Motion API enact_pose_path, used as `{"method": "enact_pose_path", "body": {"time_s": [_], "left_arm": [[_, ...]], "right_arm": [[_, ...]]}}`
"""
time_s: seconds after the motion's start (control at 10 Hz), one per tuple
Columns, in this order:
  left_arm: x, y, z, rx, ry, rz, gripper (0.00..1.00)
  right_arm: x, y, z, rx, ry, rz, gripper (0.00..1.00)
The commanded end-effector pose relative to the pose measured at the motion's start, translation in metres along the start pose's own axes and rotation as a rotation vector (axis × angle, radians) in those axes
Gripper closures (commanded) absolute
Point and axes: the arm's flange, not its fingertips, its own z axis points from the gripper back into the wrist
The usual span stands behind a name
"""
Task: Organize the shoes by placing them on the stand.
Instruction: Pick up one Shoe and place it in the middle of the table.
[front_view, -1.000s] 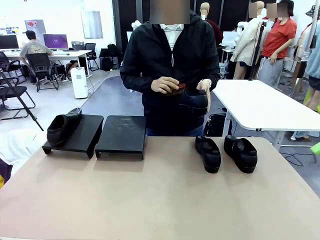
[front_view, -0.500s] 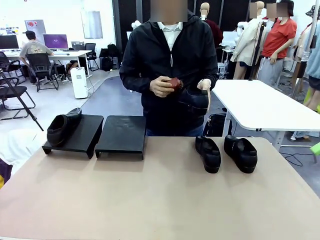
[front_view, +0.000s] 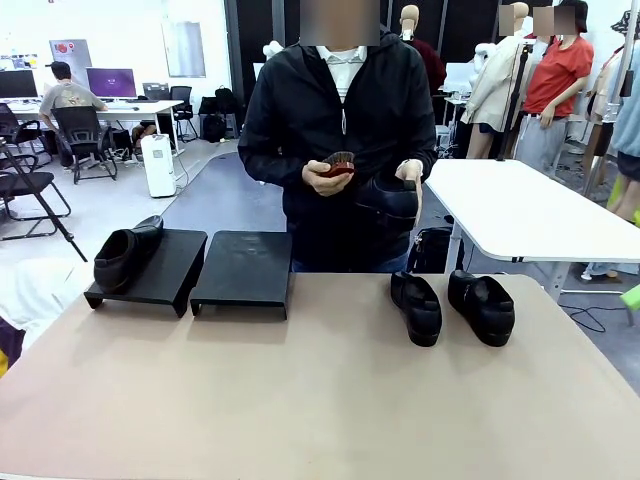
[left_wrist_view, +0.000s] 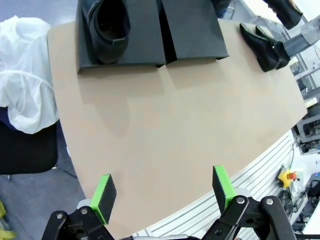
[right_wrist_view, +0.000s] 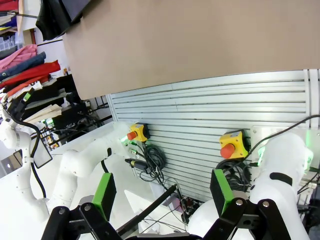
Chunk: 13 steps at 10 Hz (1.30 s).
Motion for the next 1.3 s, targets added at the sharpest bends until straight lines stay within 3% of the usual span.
{"method": "enact_pose_path", "body": {"time_s": [0.0,0.2,0.4,0.6,0.7,0.8,1.0,1.2], "left_arm": [[-0.003,0.0,-0.001,-0.013,-0.012,-0.018,0.0],[-0.003,0.0,-0.001,-0.013,-0.012,-0.018,0.0],[-0.003,0.0,-0.001,-0.013,-0.012,-0.018,0.0],[-0.003,0.0,-0.001,-0.013,-0.012,-0.018,0.0],[-0.003,0.0,-0.001,-0.013,-0.012,-0.018,0.0],[-0.003,0.0,-0.001,-0.013,-0.012,-0.018,0.0],[-0.003,0.0,-0.001,-0.013,-0.012,-0.018,0.0],[-0.003,0.0,-0.001,-0.013,-0.012,-0.018,0.0]], "right_arm": [[0.0,-0.003,0.005,-0.015,0.001,0.023,0.0],[0.0,0.0,0.0,0.0,0.0,0.0,0.0],[0.051,0.072,-0.032,-0.211,0.014,0.09,0.0],[0.111,0.133,-0.089,-0.423,0.04,0.147,0.0],[0.137,0.148,-0.113,-0.497,0.001,0.144,0.0],[0.157,0.159,-0.127,-0.474,-0.007,0.17,0.0],[0.148,0.152,-0.1,-0.432,-0.002,0.182,0.0],[0.079,0.107,-0.025,-0.356,0.067,0.18,0.0]]}}
